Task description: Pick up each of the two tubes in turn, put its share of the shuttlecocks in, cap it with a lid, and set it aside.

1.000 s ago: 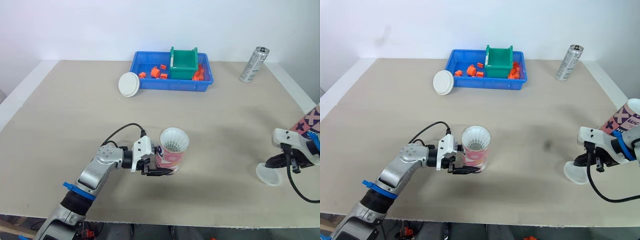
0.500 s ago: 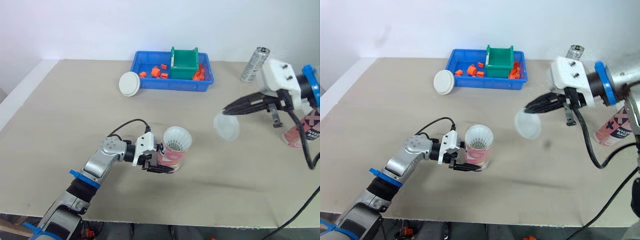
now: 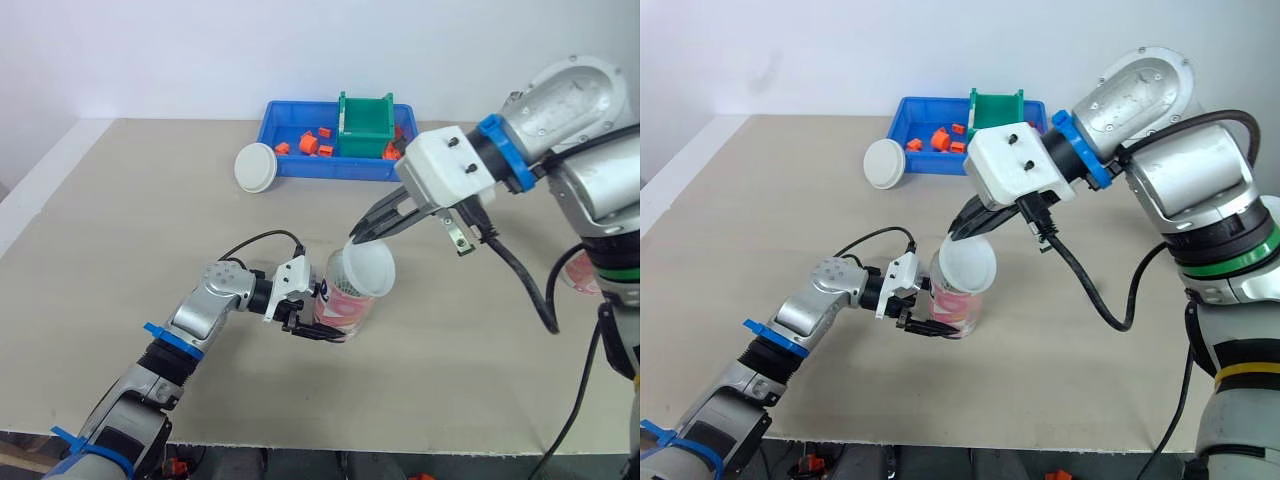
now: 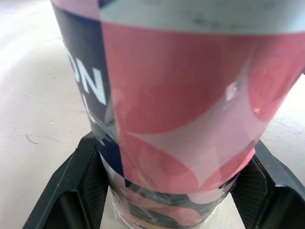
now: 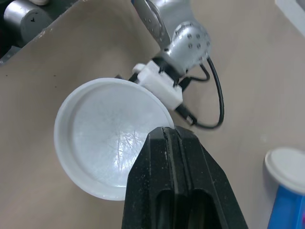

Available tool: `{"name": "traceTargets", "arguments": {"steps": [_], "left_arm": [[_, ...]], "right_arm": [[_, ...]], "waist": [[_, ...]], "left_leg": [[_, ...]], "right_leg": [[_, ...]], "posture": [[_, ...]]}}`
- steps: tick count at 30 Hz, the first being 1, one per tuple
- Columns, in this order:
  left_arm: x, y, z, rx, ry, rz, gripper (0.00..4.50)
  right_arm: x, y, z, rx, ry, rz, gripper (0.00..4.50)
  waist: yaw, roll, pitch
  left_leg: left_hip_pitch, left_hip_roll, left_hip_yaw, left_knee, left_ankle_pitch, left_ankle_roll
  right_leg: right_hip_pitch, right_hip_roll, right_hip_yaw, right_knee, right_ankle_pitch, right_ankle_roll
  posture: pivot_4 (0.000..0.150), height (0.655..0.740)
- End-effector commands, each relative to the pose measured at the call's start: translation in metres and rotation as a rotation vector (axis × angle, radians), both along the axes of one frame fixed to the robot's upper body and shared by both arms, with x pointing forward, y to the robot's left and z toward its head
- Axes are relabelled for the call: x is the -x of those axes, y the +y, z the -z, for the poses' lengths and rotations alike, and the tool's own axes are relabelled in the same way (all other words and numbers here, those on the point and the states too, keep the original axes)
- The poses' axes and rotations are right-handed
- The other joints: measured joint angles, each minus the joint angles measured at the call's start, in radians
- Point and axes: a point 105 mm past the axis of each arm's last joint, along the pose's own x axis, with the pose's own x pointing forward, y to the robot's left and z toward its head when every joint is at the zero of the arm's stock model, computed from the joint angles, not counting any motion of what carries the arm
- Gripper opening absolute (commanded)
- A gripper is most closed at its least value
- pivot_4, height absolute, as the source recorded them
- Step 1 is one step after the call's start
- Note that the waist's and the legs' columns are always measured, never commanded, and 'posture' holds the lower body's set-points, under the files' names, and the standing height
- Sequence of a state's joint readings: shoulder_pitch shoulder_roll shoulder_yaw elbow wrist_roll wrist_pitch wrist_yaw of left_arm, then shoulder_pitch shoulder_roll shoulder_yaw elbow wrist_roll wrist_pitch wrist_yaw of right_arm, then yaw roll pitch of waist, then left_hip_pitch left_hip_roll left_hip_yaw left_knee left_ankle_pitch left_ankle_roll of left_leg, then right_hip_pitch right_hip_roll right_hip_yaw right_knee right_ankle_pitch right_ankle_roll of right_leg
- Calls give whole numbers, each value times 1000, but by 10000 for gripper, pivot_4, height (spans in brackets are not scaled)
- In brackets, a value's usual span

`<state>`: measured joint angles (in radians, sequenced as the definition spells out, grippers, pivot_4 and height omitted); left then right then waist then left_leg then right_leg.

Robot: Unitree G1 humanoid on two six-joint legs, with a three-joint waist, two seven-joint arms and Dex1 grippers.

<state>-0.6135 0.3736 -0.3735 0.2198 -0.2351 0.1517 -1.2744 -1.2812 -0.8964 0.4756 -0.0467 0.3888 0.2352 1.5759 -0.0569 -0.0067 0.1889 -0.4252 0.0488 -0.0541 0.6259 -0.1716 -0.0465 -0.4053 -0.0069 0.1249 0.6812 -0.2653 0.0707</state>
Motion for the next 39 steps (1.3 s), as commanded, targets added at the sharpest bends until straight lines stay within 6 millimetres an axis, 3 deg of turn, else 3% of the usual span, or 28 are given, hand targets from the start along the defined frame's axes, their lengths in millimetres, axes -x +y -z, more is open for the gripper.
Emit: {"name": "traceTargets", "arguments": {"steps": [1, 14, 28, 31, 38, 39], "left_arm": [[-2, 8, 15, -78, 27, -25, 32283], [-2, 8, 16, -78, 27, -34, 32283], [-4, 13, 13, -62, 35, -68, 32283], [-4, 13, 13, -59, 37, -71, 32283], [-3, 12, 12, -51, 42, -74, 32283], [-3, 12, 12, -51, 42, -75, 32283]], "right_arm": [[2, 2, -7, 32, -47, -48, 458], [3, 1, 6, 106, -45, -82, 458], [-2, 0, 28, 250, -228, -153, 458], [-1, 6, 31, 229, -232, -178, 9582], [-3, 15, 30, 150, -220, -163, 43352], [-5, 18, 25, 119, -217, -152, 43352]], "waist": [[0, 0, 0], [0, 0, 0], [0, 0, 0], [0, 0, 0], [0, -1, -1], [0, -1, -1]], "left_leg": [[0, 0, 0, 0, 0, 0], [0, 0, -1, -1, 0, 0], [0, 0, -1, -2, 0, 0], [0, 0, -1, -2, 0, 0], [1, 0, -1, -2, 0, 0], [1, 0, -1, -2, 0, 0]], "right_leg": [[0, 0, 0, 0, 0, 1], [0, 0, -1, 0, 0, 1], [0, 0, -1, 0, 0, 0], [0, 0, -1, 0, 0, 0], [1, 0, -1, 0, 0, 0], [1, 0, -1, 0, 0, 0]], "posture": [[1500, 7309], [1500, 7309], [1500, 7309], [1500, 7309], [1500, 7309], [1500, 7309]]}}
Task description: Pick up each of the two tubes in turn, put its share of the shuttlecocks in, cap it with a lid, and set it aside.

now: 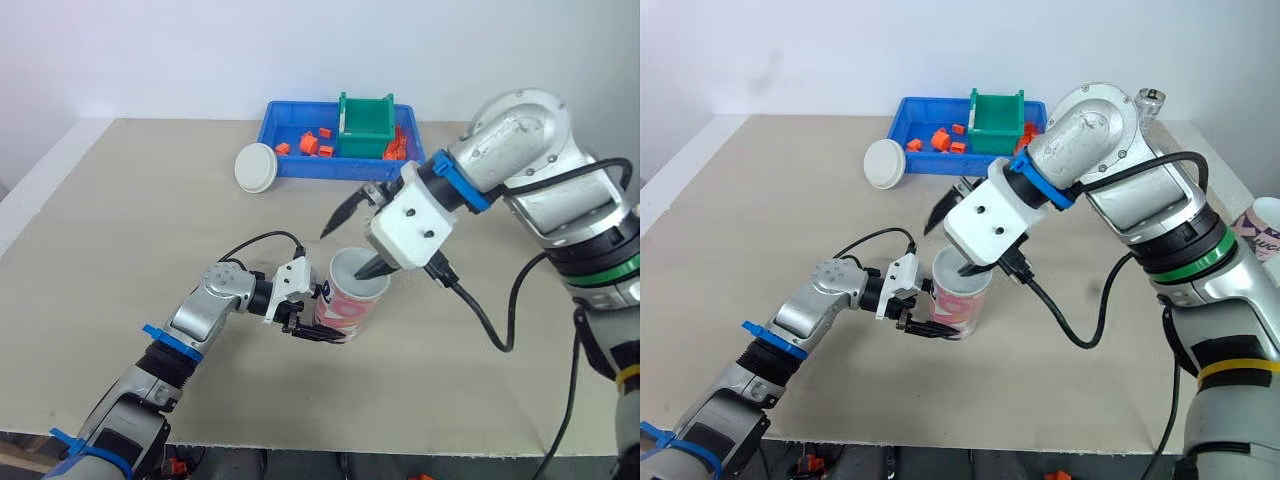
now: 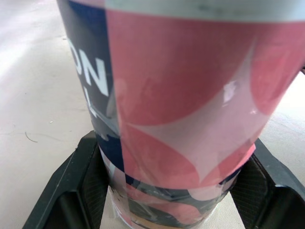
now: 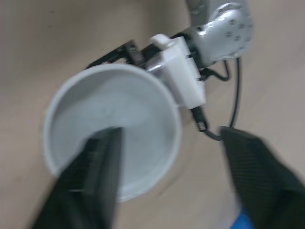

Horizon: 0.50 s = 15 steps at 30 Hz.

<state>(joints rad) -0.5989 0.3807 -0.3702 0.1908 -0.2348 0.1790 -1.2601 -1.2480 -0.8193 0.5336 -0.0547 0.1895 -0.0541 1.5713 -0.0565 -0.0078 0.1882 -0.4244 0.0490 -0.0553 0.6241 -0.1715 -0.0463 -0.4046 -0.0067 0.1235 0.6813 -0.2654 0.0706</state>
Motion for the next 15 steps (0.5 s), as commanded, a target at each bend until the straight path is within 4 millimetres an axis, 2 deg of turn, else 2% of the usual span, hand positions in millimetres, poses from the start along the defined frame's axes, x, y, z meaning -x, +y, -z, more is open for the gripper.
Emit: {"name": "traceTargets", "arguments": {"steps": [1, 5, 9, 10, 11, 13, 15], "left_arm": [[-4, 10, 12, -47, 34, -58, 32283], [-5, 11, 11, -45, 33, -60, 32283], [-6, 11, 11, -45, 29, -60, 32283], [-6, 10, 11, -45, 29, -59, 32283], [-6, 10, 11, -45, 28, -57, 32283], [-6, 9, 11, -43, 25, -52, 32283], [-7, 8, 10, -42, 21, -48, 32283]], "right_arm": [[-3, 5, -8, -52, 30, 22, 43352], [0, 1, -52, -213, 125, 62, 43352], [4, -8, -66, -272, 212, 95, 43352], [6, -10, -64, -272, 228, 102, 38408], [8, -13, -61, -266, 246, 107, 36271], [11, -17, -52, -241, 260, 112, 26763], [13, -18, -47, -228, 273, 112, 15332]], "waist": [[0, 0, 0], [-1, 0, 0], [0, -1, 0], [0, -1, 0], [0, -1, 0], [0, -1, 0], [-1, -1, 0]], "left_leg": [[0, 0, 0, 0, 0, 0], [0, 0, 0, 0, 1, 1], [-1, 0, 0, 0, 0, 1], [0, 0, 0, -1, 0, 1], [0, 0, 0, -1, 0, 1], [0, 0, 0, -1, 0, 1], [0, 0, 0, -1, 0, 1]], "right_leg": [[0, 0, 0, 0, 0, 0], [-1, 0, 0, 0, 1, -1], [-1, 0, 0, 0, 0, -1], [-1, 0, 0, 0, 0, -1], [-1, 0, 0, 0, 0, -1], [-1, 0, -1, 0, 0, -1], [-1, 0, 0, 0, -1, -3]], "posture": [[1500, 7309], [1500, 7309], [1500, 7309], [1500, 7309], [1500, 7309], [1500, 7309], [1500, 7309]]}}
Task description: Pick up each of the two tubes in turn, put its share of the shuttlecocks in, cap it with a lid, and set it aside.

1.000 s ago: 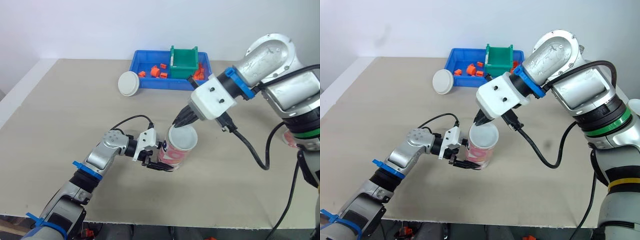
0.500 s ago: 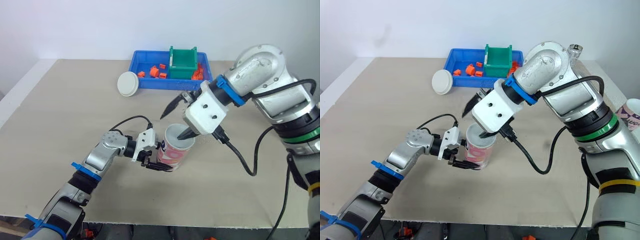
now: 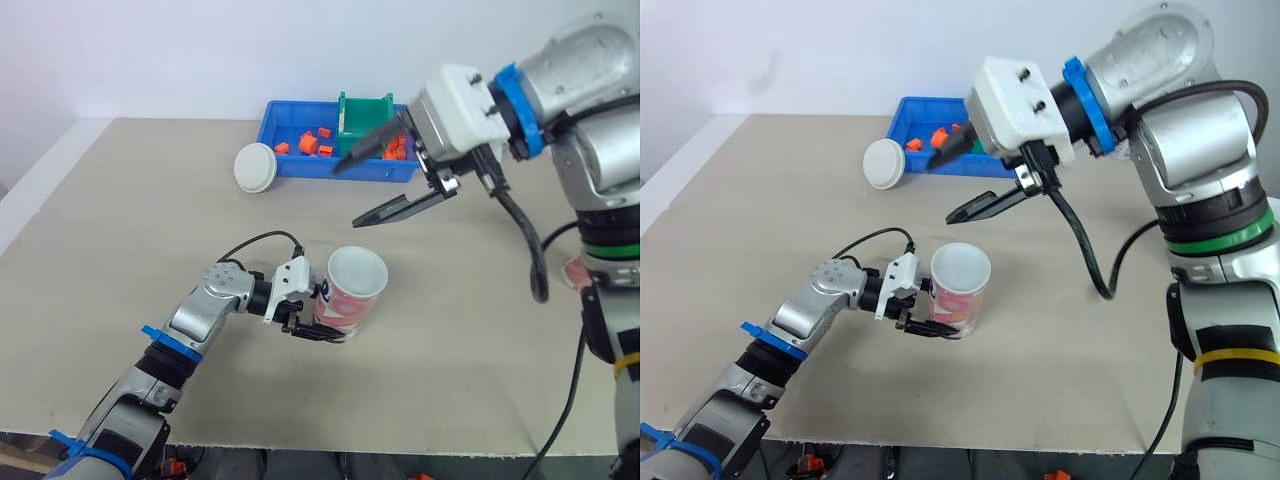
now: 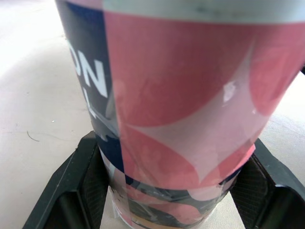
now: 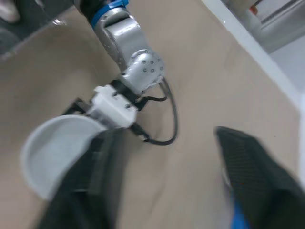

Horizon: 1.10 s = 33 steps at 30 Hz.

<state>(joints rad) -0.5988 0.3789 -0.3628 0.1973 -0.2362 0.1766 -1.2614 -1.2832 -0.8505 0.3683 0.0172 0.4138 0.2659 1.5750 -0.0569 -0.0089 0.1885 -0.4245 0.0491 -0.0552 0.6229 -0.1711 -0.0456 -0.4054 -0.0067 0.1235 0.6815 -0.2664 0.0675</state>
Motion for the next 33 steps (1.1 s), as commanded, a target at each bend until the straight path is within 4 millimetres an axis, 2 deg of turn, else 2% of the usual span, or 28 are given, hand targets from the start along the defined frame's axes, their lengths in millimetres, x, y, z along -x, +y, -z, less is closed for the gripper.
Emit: {"name": "traceTargets", "arguments": {"steps": [1, 3, 10, 18, 22, 24, 28, 31, 33], "left_arm": [[-6, 7, 10, -47, 17, -40, 32283], [-7, 6, 9, -45, 14, -38, 32283], [-6, 7, 9, -43, 14, -41, 32283], [-8, 9, 7, -40, 6, -50, 32283], [-9, 10, 5, -33, -5, -60, 32283], [-9, 10, 4, -29, -6, -65, 32283], [-8, 10, 6, -25, -3, -72, 32283], [-7, 8, 6, -9, 1, -77, 32283], [-6, 8, 6, -3, 1, -79, 32283]], "right_arm": [[13, -1, 2, 37, 4, -51, 10818], [13, -3, 10, 63, 18, -51, 785], [5, -3, 51, 222, 21, -29, 306], [-3, 4, 101, 414, -38, -115, 306], [-8, 0, 117, 503, -103, -162, 306], [-11, -1, 115, 495, -120, -164, 306], [-12, 5, 93, 382, -93, -145, 306], [2, 8, 48, 128, 60, -110, 306], [8, 2, 30, 35, 120, -89, 306]], "waist": [[-1, 0, 0], [-1, 0, 0], [-1, 0, 0], [-1, -1, -2], [-2, -8, -9], [-7, -12, -13], [-16, -12, -13], [-17, -13, -12], [-16, -11, -11]], "left_leg": [[0, 0, 0, 0, 0, 0], [0, 0, 0, 0, 0, 0], [0, 0, 0, 1, 0, 0], [1, 0, 0, 1, 0, 0], [4, 0, 0, 1, 0, 0], [7, 1, 0, 0, 0, 0], [12, 1, 1, 1, 0, 0], [15, 1, 0, 0, 0, 0], [11, 1, 0, -1, 0, 0]], "right_leg": [[0, 0, 0, 0, 0, 0], [0, 0, 0, 0, 0, 0], [0, 0, 0, 0, 0, -1], [1, 0, -1, 0, 1, 0], [3, 0, -1, 0, 0, -2], [5, 0, 0, 0, 0, -2], [9, 0, 0, 0, 0, -4], [11, 0, 0, 0, 1, -5], [8, 0, 1, 0, 1, -5]], "posture": [[1500, 7309], [1500, 7309], [1500, 7309], [1500, 7309], [1500, 7309], [1500, 7309], [1500, 7309], [1500, 7309], [1500, 7309]]}}
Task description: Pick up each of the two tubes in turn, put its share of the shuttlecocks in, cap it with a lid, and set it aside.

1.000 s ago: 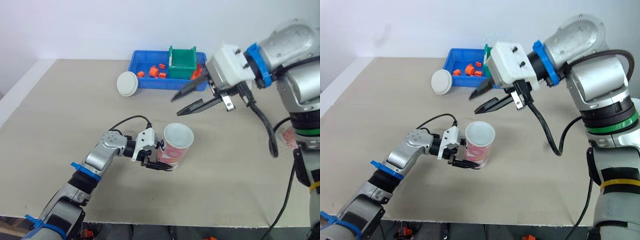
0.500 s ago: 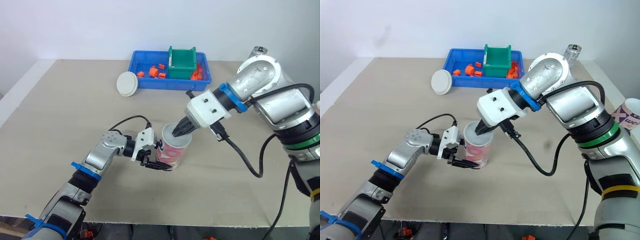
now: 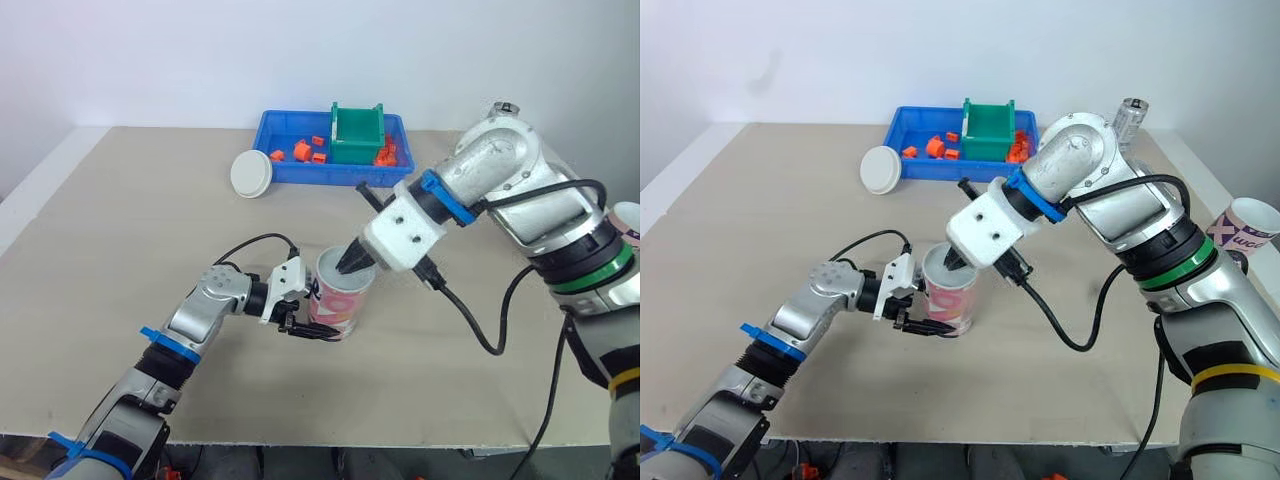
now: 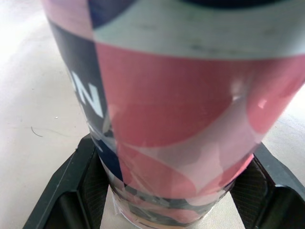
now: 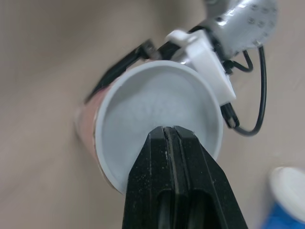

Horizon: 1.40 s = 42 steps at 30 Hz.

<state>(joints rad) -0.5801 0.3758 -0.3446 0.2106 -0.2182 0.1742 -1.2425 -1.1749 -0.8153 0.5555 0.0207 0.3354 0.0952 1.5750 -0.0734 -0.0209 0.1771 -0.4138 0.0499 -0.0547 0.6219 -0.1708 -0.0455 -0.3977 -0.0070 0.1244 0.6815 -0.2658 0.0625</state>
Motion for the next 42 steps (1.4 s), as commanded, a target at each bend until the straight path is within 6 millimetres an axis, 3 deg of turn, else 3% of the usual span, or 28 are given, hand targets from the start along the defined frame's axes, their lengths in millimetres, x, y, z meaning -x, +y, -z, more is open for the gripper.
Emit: {"name": "traceTargets", "arguments": {"steps": [1, 6, 9, 12, 17, 21, 22, 24, 30, 36, 39, 42], "left_arm": [[-3, 3, -1, 1, -9, -35, 32283], [-4, 5, -2, 6, -13, -37, 32283], [-4, 5, -3, 14, -18, -31, 32283], [-4, 5, -6, 27, -22, -19, 32283], [-7, 5, -10, 53, -17, -6, 32283], [-7, 7, -15, 84, 5, 13, 32283], [-6, 9, -16, 87, 16, 23, 38785], [-2, 15, -18, 87, 38, 46, 44789], [-5, 33, -29, 83, -18, 22, 44789], [-7, 71, -38, 33, -50, -45, 44789], [0, 105, -62, 82, -39, -116, 44789], [17, 119, -103, 232, 18, -138, 44789]], "right_arm": [[11, -13, -46, -188, 81, 50, 306], [0, -46, -63, -366, 113, 277, 306], [-5, -71, -53, -420, 138, 429, 9359], [-3, -86, -38, -464, 188, 540, 24175], [3, -99, -27, -575, 244, 661, 44527], [10, -107, -8, -599, 303, 742, 44527], [12, -108, -4, -596, 311, 753, 45000], [15, -108, 6, -591, 329, 775, 45000], [21, -105, 17, -594, 353, 793, 45000], [23, -101, 35, -558, 360, 799, 45000], [14, -93, 46, -634, 305, 797, 45000], [19, -85, 59, -628, 333, 761, 45000]], "waist": [[2, 1, 1], [10, 1, 1], [16, 1, 1], [15, 2, 1], [15, 2, 2], [17, 2, 2], [16, 2, 2], [15, 2, 2], [17, 1, 2], [16, 0, 3], [9, -4, 5], [2, -5, 8]], "left_leg": [[-4, 0, 0, 0, 0, 0], [-11, -1, -3, -1, -1, 1], [-11, -1, -3, -3, -2, 1], [-11, -1, -2, -4, -2, 1], [-11, -1, -2, -4, -2, 1], [-11, -1, -2, -3, -2, 1], [-11, -2, -2, -3, -2, 1], [-11, -2, -2, -3, -2, 1], [-12, -2, -2, -4, -2, 1], [-12, -1, -2, -4, -2, 1], [-11, 0, -2, -4, -2, 1], [-13, 1, -3, -5, -2, 1]], "right_leg": [[-3, 0, 0, 0, 0, 0], [-8, 0, -2, -1, 0, 4], [-9, 0, -2, -1, -3, 6], [-9, 1, -2, -1, -3, 5], [-9, 1, -2, -1, -3, 6], [-9, 1, -2, -1, -3, 6], [-9, 1, -2, -1, -3, 7], [-9, 1, -1, -1, -3, 7], [-9, 1, -2, -1, -3, 7], [-10, 1, -2, -1, -3, 6], [-10, 2, -2, -1, -4, 6], [-11, 2, -3, -1, -4, 5]], "posture": [[1500, 7309], [1500, 7309], [1500, 7309], [1500, 7309], [1500, 7309], [1500, 7309], [1500, 7309], [1500, 7309], [1500, 7309], [1500, 7309], [1500, 7309], [1500, 7309]]}}
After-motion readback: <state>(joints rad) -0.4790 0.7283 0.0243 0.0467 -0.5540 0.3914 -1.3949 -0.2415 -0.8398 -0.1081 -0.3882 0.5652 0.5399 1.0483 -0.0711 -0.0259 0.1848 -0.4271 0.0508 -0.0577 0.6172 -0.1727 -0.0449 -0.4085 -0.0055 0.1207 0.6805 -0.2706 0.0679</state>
